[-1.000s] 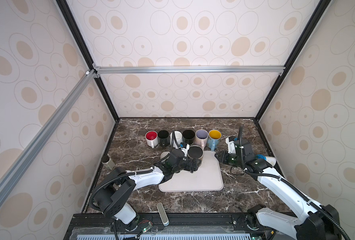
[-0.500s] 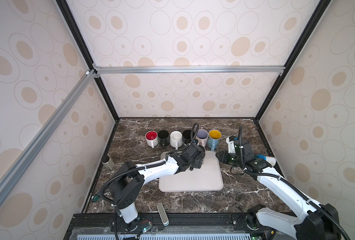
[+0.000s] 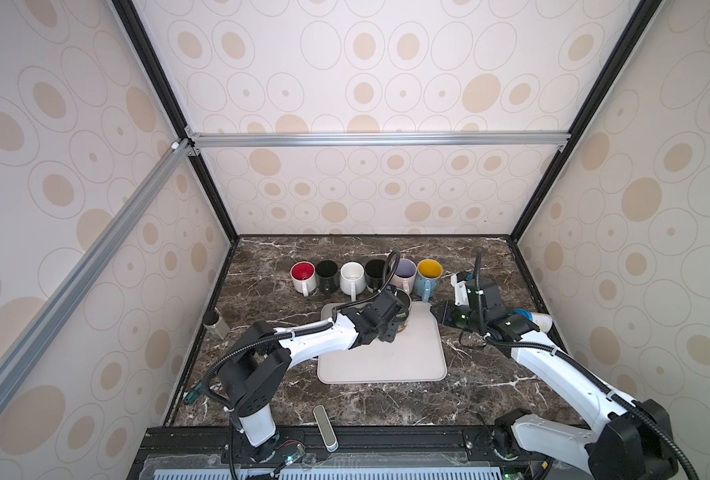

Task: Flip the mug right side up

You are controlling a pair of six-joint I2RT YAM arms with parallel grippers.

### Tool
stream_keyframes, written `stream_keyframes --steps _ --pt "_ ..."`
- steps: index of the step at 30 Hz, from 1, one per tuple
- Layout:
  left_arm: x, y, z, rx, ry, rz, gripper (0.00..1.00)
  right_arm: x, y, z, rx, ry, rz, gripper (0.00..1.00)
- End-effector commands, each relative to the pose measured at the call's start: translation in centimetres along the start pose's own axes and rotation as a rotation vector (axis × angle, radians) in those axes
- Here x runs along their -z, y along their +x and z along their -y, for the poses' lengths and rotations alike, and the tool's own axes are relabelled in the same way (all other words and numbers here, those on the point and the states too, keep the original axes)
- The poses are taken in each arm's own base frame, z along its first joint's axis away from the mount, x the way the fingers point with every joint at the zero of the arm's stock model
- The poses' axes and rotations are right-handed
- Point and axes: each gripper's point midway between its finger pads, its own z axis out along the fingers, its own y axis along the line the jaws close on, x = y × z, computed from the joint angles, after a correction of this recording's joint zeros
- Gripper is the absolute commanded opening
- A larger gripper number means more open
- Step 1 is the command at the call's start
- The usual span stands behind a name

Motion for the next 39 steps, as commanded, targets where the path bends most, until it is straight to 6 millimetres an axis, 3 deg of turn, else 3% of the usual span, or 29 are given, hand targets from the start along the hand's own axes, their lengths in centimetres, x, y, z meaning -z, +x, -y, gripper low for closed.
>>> stream_keyframes --steps 1,19,28,30,39 --pt "0.1 -0.8 0.8 -0.045 0.01 0.003 0.53 0.2 -1.0 -0.3 0.01 -0.006 0.025 0.26" --pt "-1.2 -0.8 1.0 -0.071 -0.005 -0.027 0.33 -0.8 -0.5 0.1 -0.009 -0.006 0.01 0.26" --pt "-1.1 -1.0 0.7 -0.077 -0.027 -0.023 0.06 -0.6 -0.2 0.4 -0.013 -0.004 0.008 0.26" --pt "-0.9 -1.1 0.5 -0.075 -0.031 -0.017 0.0 -0.4 -0.2 0.4 -0.015 -0.005 0.011 0.26" --pt "2.7 -2.9 0.3 -0.051 -0.002 0.071 0.0 0.3 0.6 0.2 -0.039 -0.027 0.006 0.26"
